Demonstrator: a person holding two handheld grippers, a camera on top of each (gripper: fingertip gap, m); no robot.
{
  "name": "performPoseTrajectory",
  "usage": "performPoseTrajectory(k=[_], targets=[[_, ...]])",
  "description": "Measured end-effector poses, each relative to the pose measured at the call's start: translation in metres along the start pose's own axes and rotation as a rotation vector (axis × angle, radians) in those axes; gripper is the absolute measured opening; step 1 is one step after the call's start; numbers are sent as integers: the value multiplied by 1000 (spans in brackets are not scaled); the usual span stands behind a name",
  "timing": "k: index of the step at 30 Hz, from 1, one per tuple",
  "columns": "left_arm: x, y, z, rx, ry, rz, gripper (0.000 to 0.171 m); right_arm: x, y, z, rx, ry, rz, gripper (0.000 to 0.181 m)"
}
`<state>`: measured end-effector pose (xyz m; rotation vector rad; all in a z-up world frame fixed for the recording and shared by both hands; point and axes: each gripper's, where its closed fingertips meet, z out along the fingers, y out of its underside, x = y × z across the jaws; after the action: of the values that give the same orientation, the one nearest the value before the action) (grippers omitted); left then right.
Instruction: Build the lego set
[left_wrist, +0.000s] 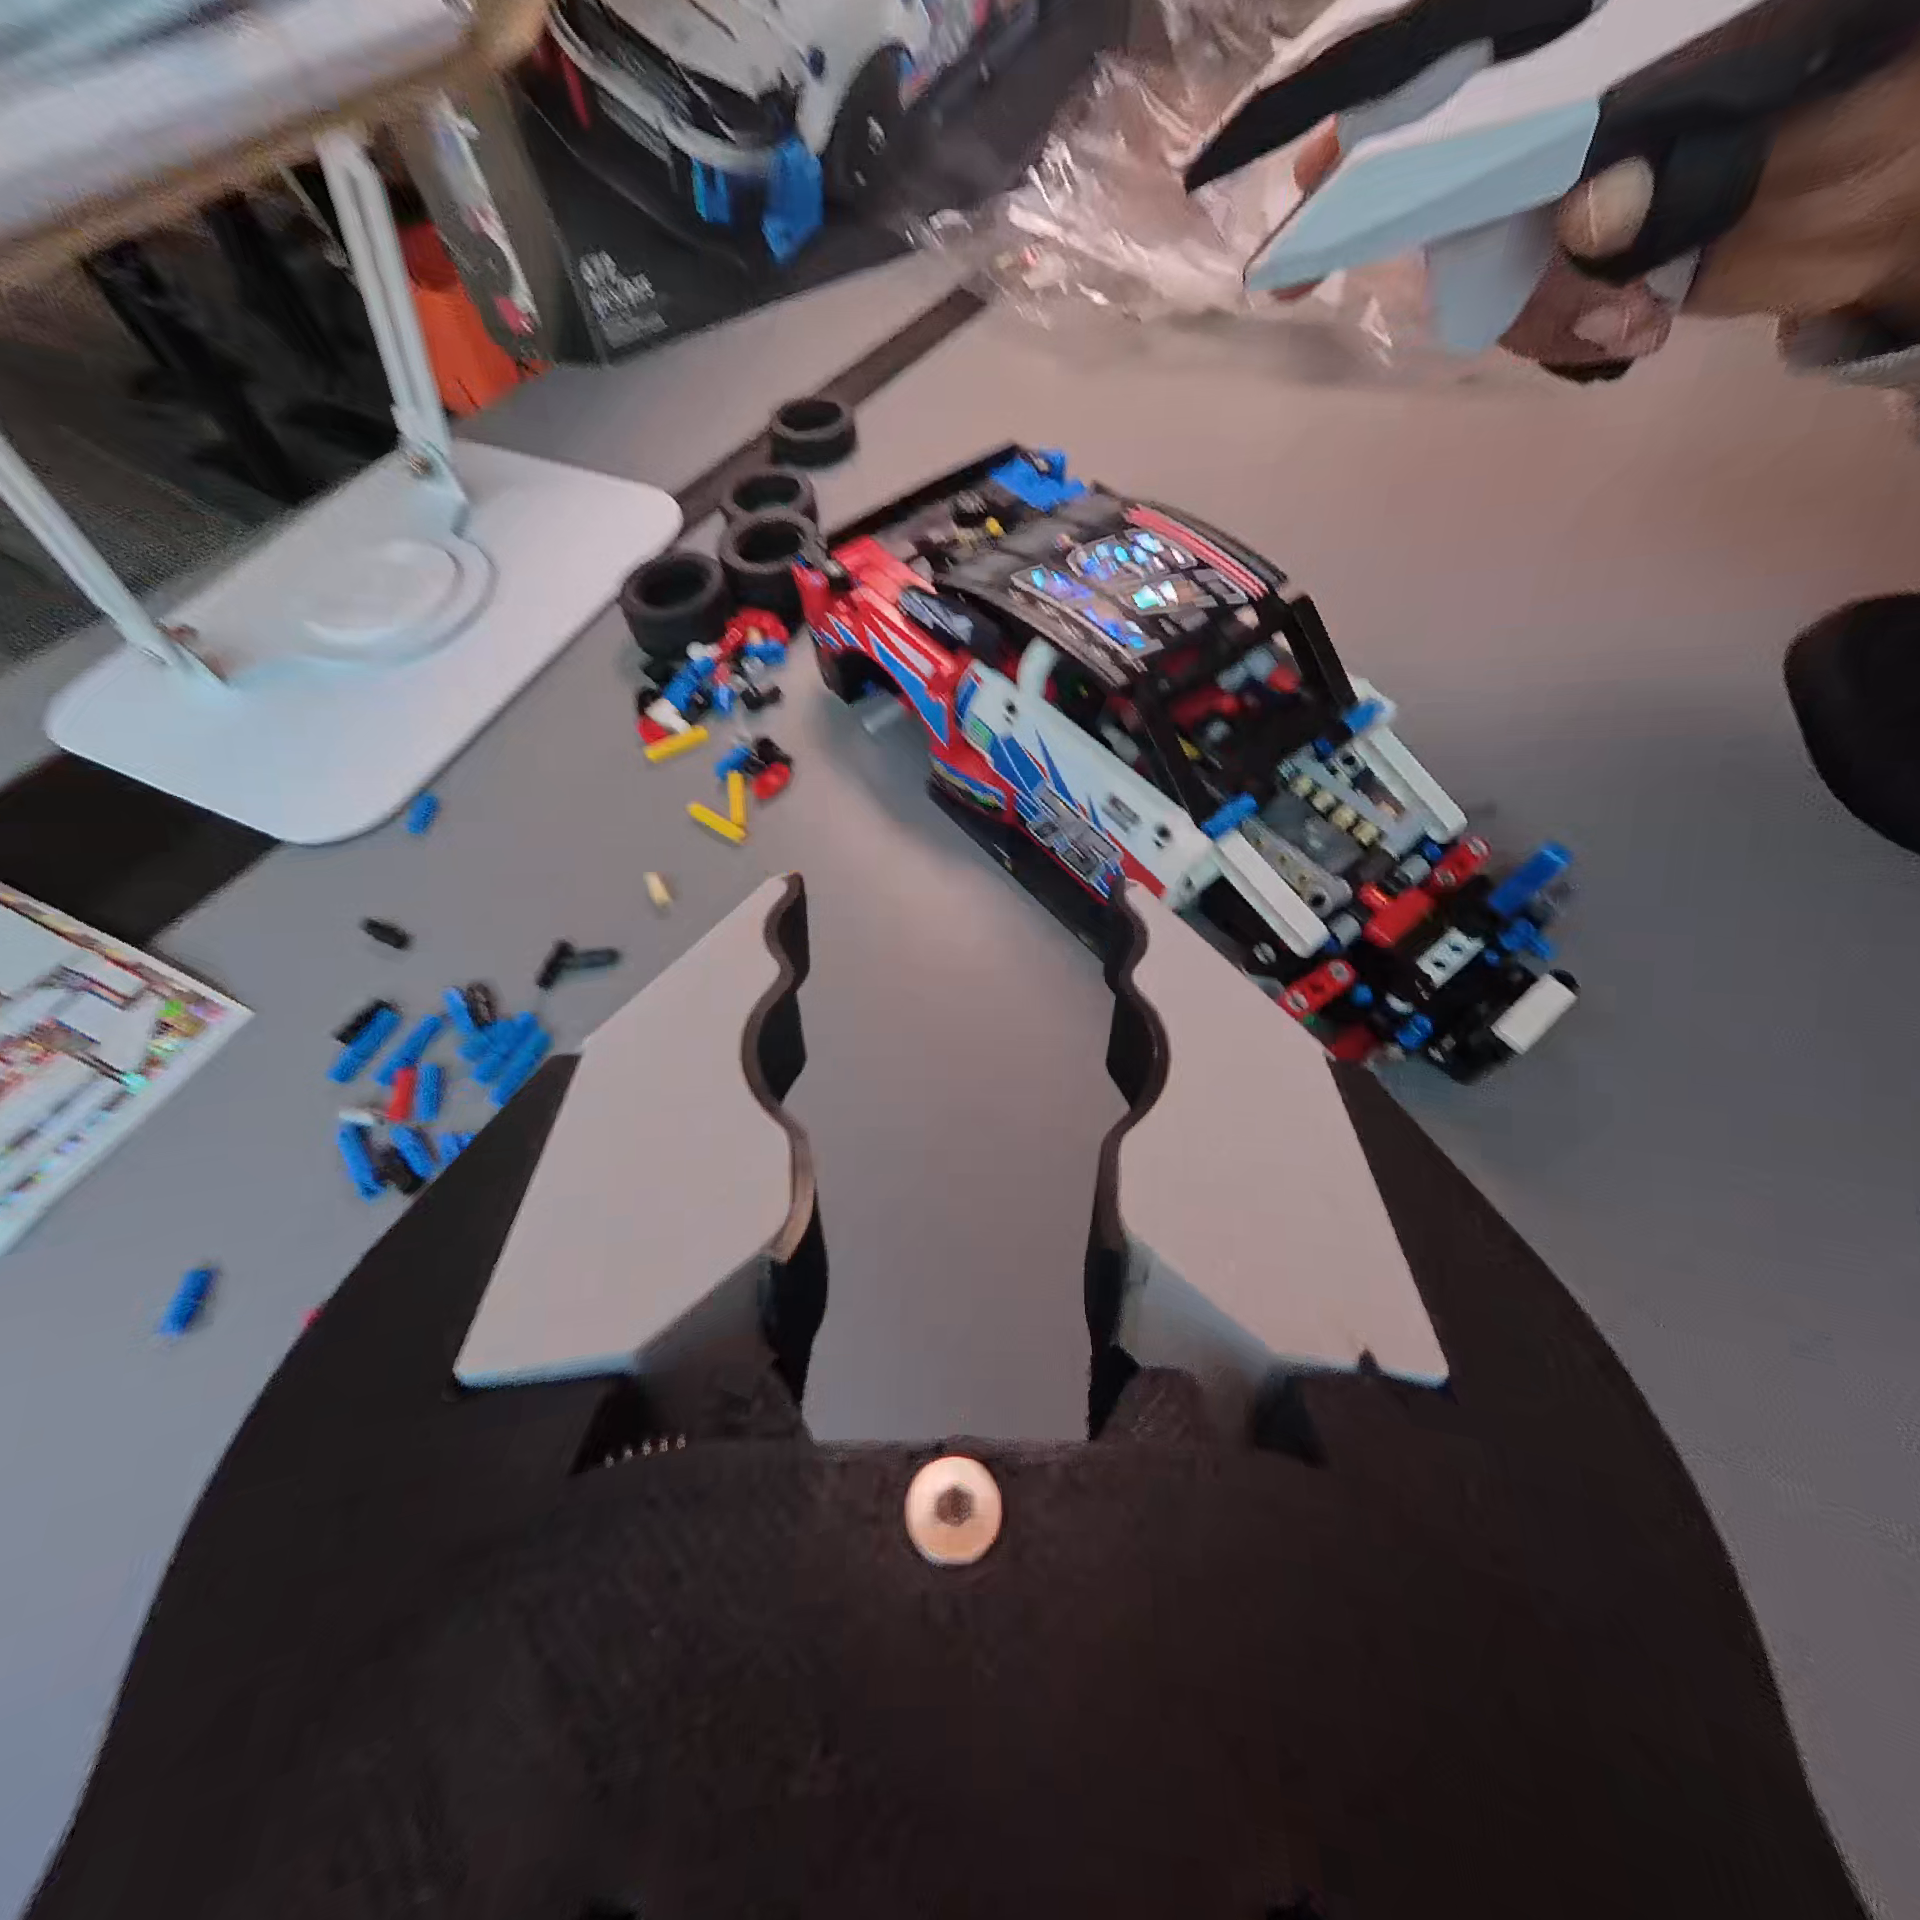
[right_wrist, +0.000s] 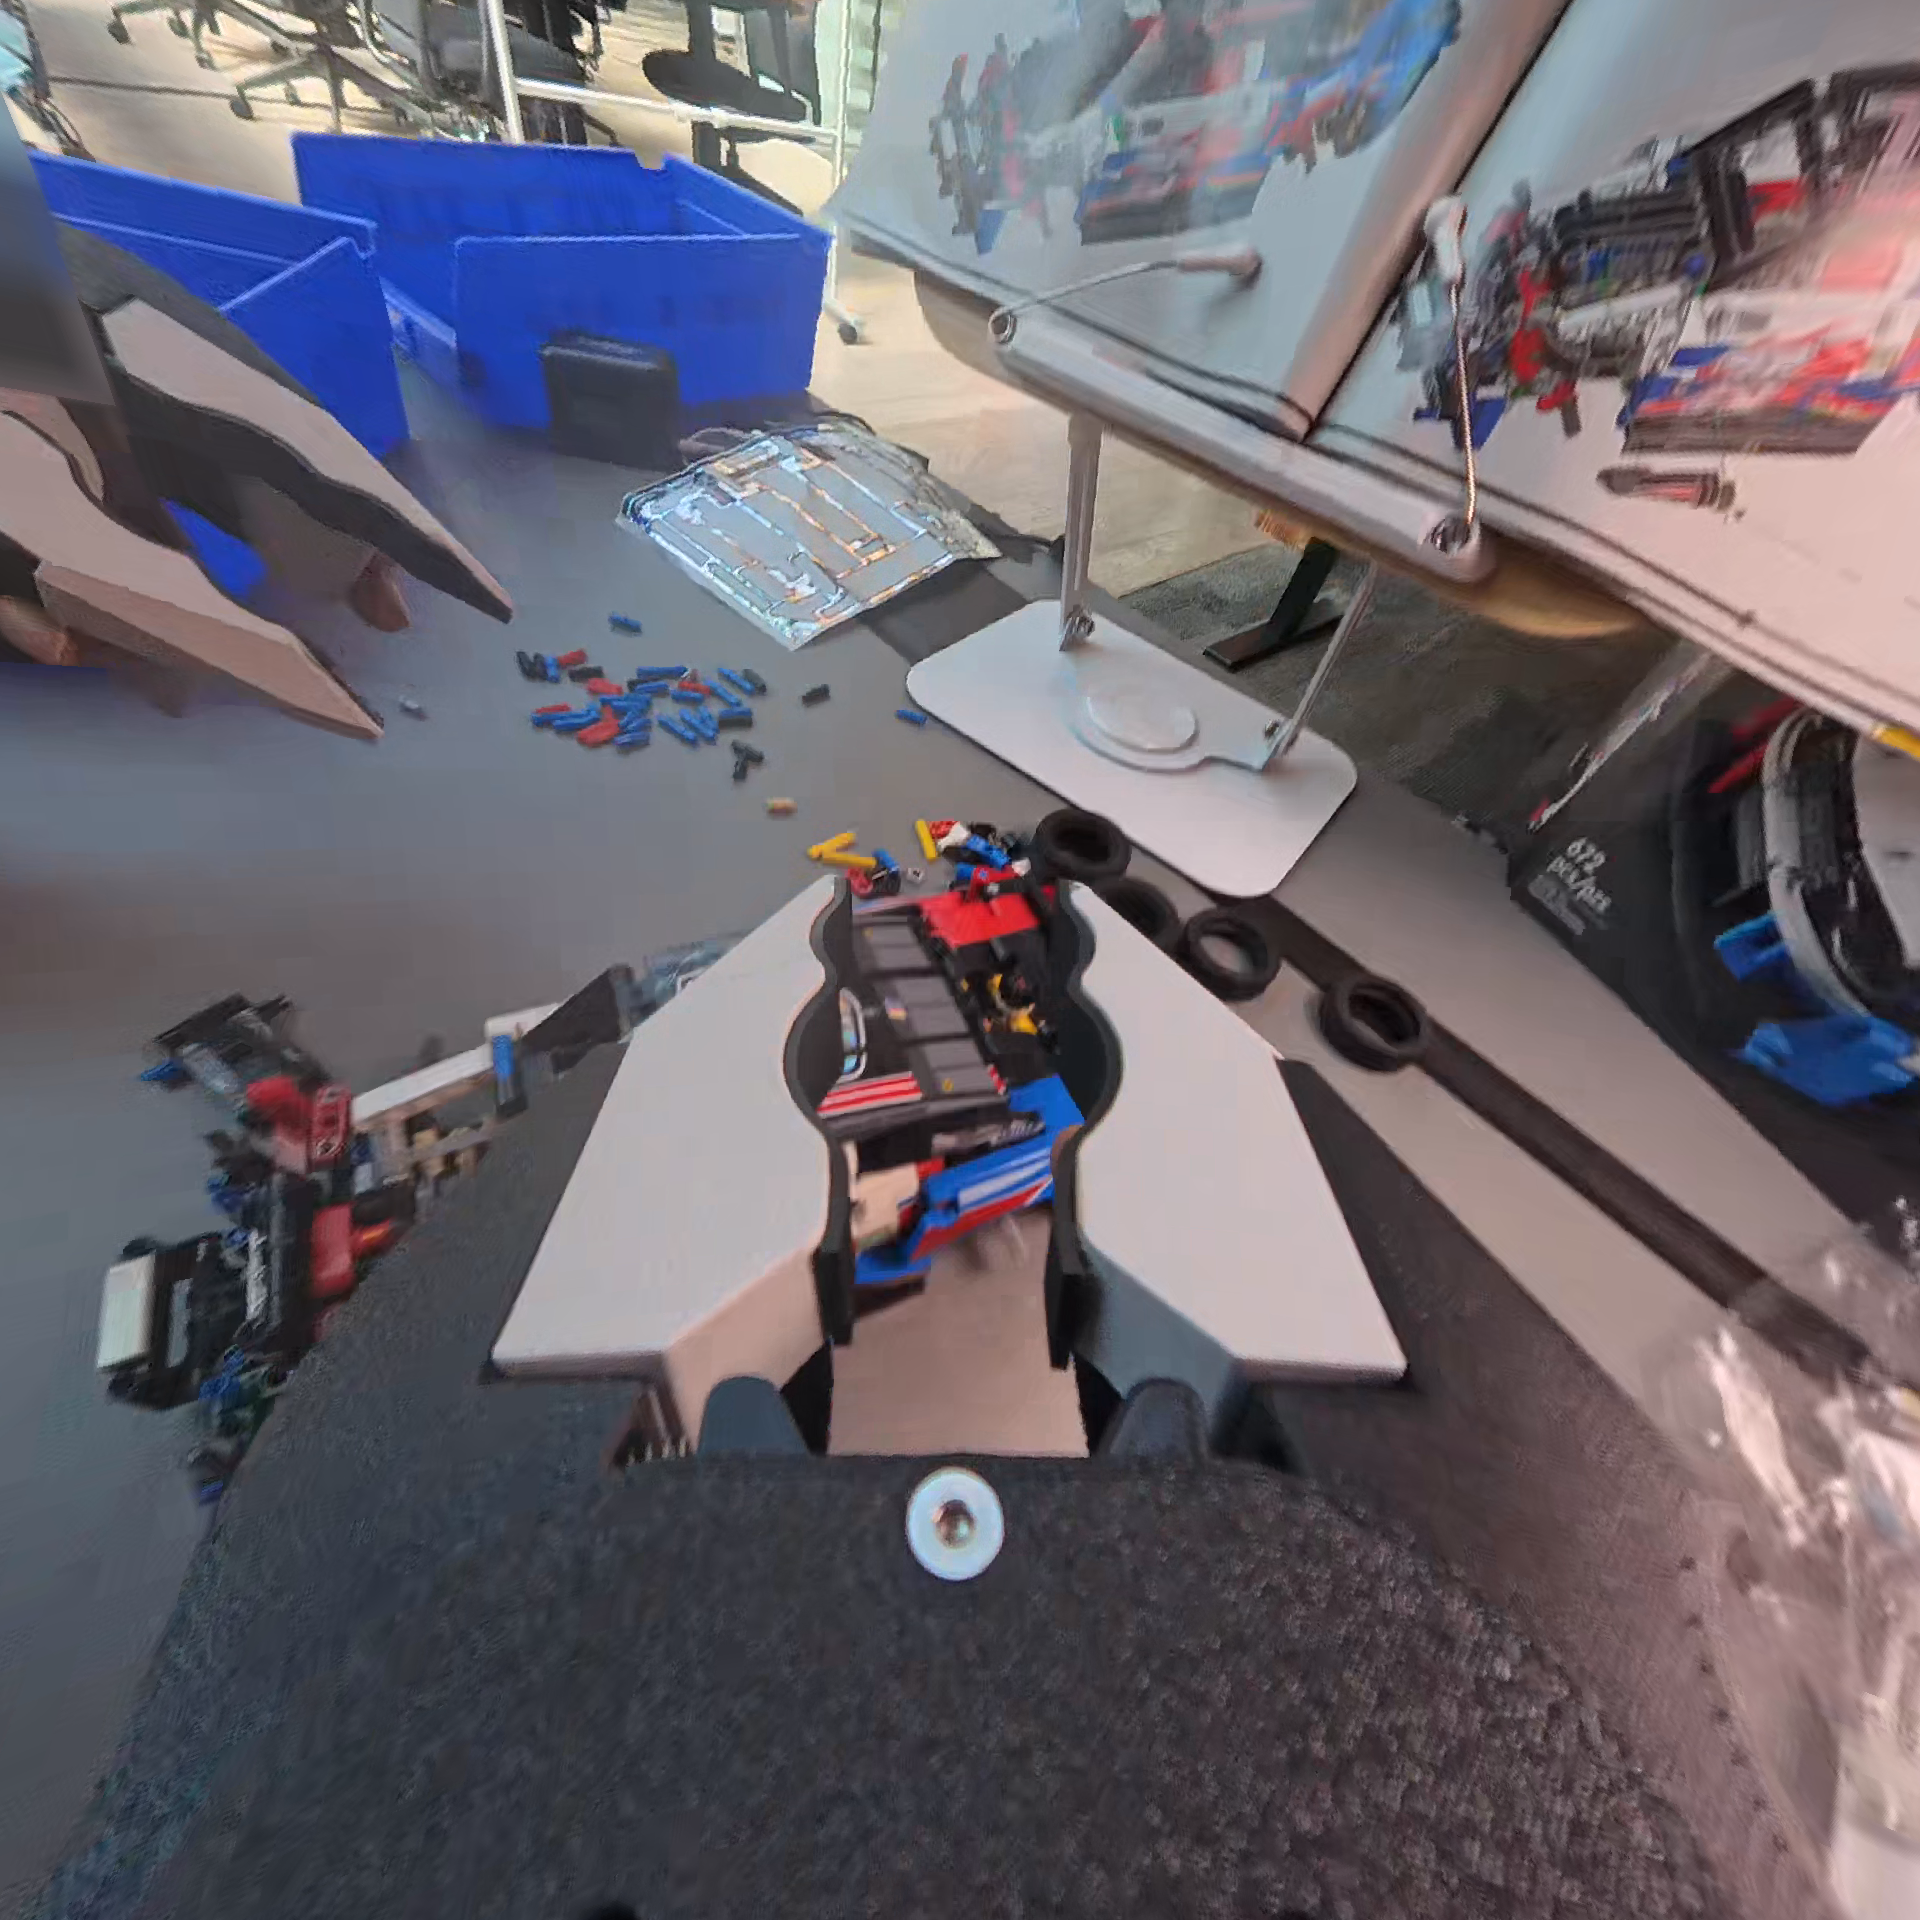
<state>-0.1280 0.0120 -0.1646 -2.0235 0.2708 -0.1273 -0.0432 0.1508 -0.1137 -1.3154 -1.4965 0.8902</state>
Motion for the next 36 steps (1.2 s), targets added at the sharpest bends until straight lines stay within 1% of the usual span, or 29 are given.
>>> performPoseTrajectory(k=[2,5,7,10,12,13,16,18,19,20,26,29,31,33,36], targets=[[26,35,0,-80,79,-16,66,-12,26,-20,-42,4,61,37],[52,69,5,-190,152,21,78,-23,46,-37,-43,34,133,38],[61,82,9,-258,187,68,81,-23,51,-39,-17,61,176,38],[74,90,12,-299,222,123,77,-24,56,-37,-12,72,239,39],[77,98,14,-345,213,184,73,-26,61,-36,-37,79,223,42],[81,96,14,-333,222,186,67,-26,64,-35,-45,90,212,43],[81,97,14,-345,204,193,59,-31,72,-31,-55,72,256,54],[83,98,12,-348,218,197,36,-34,75,-30,-57,54,268,59],[83,98,12,-341,215,212,27,-34,75,-29,-54,56,261,58],[82,98,12,-336,208,228,22,-33,74,-29,-48,58,253,58],[74,99,6,-338,174,295,22,-35,72,-29,-15,55,223,54],[71,94,2,-311,163,307,22,-39,69,-29,5,52,198,52],[70,83,-2,-252,156,327,22,-42,61,-30,39,46,172,51],[71,66,-5,-156,128,370,22,-50,50,-34,82,13,142,45],[81,39,-9,-11,99,422,22,-80,33,-39,125,-123,130,31]])
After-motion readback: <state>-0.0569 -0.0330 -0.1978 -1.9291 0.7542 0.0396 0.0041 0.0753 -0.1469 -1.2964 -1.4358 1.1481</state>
